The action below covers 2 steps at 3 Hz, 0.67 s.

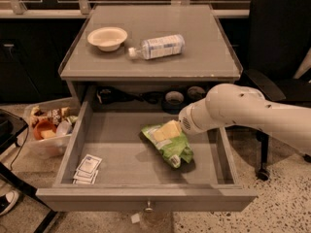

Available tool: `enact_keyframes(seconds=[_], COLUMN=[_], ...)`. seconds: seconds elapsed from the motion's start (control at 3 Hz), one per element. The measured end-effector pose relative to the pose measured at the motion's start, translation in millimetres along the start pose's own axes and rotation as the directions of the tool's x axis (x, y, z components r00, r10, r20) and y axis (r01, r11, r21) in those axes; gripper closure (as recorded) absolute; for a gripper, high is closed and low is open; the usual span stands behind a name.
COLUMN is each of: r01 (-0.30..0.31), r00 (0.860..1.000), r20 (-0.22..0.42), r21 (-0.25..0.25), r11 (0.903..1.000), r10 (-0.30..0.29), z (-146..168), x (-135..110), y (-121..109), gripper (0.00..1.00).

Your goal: Pick green rice chip bag from top drawer and place on counter

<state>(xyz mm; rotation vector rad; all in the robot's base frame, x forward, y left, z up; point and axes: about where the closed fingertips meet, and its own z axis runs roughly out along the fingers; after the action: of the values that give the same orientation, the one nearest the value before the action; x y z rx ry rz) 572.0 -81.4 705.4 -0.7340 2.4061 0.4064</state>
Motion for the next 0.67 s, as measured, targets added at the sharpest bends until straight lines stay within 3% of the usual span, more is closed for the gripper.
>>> enact_keyframes(seconds=[0.67], r01=[-0.038], r00=[0.997], r20=[-0.071], r21=[0.006], r11=[0.9993], r10=[0.039], z=[27.5], x=[37.2], y=[-15.2], gripper=[0.0])
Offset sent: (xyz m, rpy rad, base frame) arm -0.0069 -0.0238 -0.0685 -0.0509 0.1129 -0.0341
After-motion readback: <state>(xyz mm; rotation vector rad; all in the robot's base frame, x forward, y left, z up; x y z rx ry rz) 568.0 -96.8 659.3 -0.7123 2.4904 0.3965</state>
